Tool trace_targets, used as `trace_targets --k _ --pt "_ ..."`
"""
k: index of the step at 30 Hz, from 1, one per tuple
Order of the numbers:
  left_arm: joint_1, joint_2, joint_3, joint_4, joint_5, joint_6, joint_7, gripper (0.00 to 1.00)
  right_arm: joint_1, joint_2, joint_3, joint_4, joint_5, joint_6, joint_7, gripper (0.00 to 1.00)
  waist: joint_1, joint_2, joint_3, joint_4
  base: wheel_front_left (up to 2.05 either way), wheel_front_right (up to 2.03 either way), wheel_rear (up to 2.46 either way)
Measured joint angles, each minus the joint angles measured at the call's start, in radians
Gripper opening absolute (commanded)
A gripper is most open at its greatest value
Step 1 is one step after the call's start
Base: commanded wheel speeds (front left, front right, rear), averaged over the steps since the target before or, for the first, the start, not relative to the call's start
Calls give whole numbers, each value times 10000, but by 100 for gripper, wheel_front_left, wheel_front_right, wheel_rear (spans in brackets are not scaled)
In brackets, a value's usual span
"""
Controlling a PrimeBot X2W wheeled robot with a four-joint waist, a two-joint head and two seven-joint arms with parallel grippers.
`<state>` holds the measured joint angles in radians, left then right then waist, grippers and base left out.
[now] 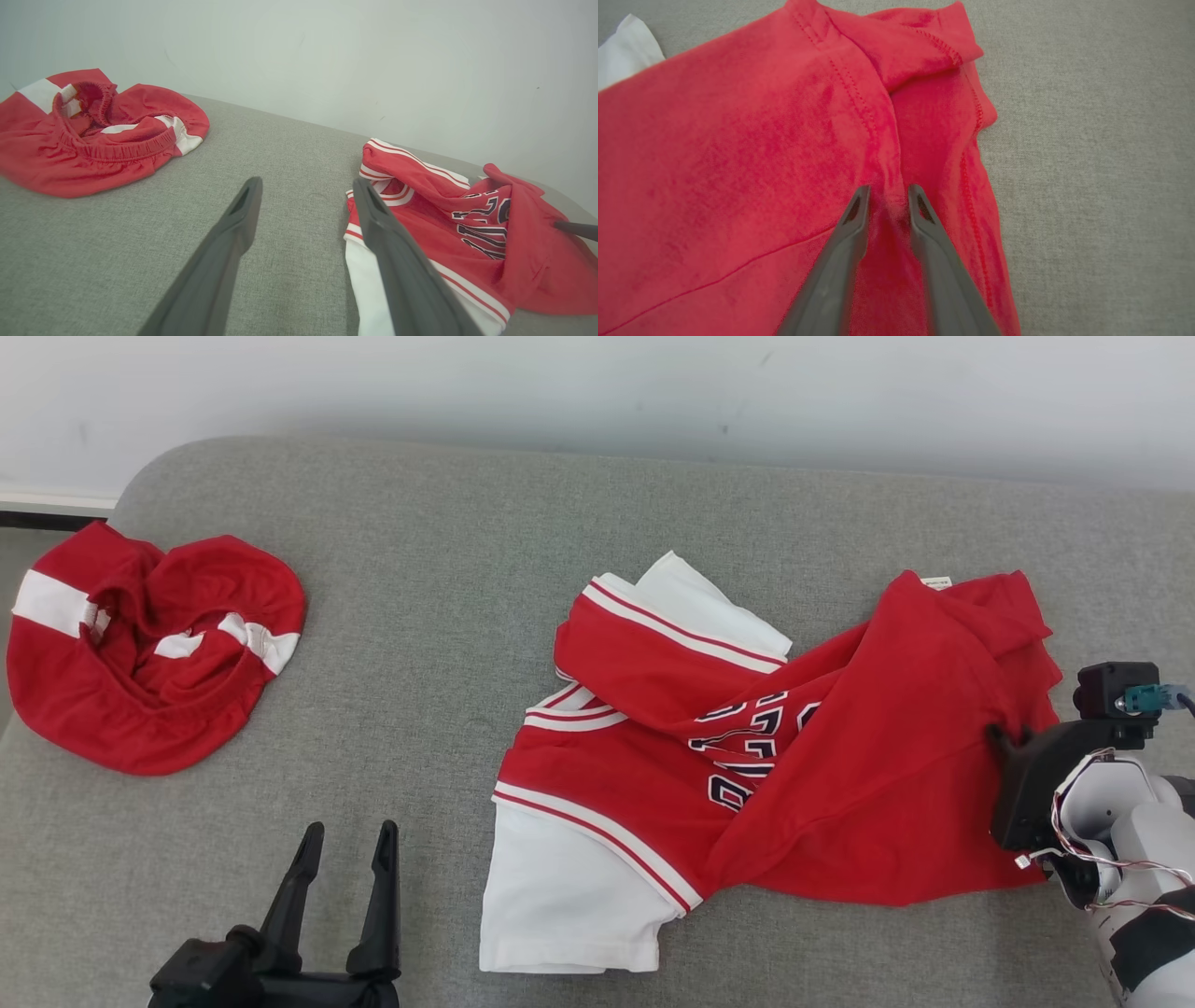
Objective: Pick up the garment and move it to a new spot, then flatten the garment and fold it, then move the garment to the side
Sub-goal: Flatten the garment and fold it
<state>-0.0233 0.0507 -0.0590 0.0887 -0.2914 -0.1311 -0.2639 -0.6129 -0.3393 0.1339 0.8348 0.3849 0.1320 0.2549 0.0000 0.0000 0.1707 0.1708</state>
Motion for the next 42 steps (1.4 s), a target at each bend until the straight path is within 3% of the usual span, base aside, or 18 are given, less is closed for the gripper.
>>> trace_targets --k 2,3,11,16,21,27,37,38,39,40,42 --pt "0 -2 -19 2 -2 0 0 100 26 -2 6 -52 -10 -2 -12 33 0 0 -8 -11 0 0 0" --pt "0 -2 -35 0 -4 0 0 100 52 -8 -6 -90 -59 -2 -38 0 0 0 -11 -14 0 0 0" --pt "71 -2 13 -19 -6 0 0 100 420 -6 -412 -679 25 -2 -291 0 0 0 -143 -10 0 0 0" --pt "241 0 215 -61 -13 0 0 100 1630 113 -598 -2322 780 0 291 0 0 0 -253 -170 0 0 0" --pt "326 -4 309 -109 -19 0 0 100 3329 -29 -1689 -4172 470 -2 802 0 -1 0 -324 -455 0 0 0" --pt "323 -2 360 -102 -19 2 0 100 5071 876 -3172 -6107 27 -2 1684 0 -1 0 -414 -775 0 0 0" --pt "433 -4 297 10 -19 0 0 100 6333 1791 -4268 -6826 -1208 -2 2525 0 -1 0 -760 -905 0 0 0" --pt "479 -2 295 19 -19 0 0 100 6387 1843 -4289 -6803 -1338 0 2564 13 -1 0 -799 -907 0 0 0" --pt "514 -4 301 35 -19 2 0 100 6428 1894 -4299 -6767 -1411 -2 2556 13 -1 0 -839 -911 0 0 0" --pt "539 -4 303 44 -19 2 0 100 6458 1946 -4299 -6736 -1488 0 2512 100 -1 0 -884 -915 0 0 0" --pt "596 -4 330 59 -19 2 0 100 6501 2017 -4316 -6692 -1588 0 2334 100 -1 -1 -971 -926 0 0 0"
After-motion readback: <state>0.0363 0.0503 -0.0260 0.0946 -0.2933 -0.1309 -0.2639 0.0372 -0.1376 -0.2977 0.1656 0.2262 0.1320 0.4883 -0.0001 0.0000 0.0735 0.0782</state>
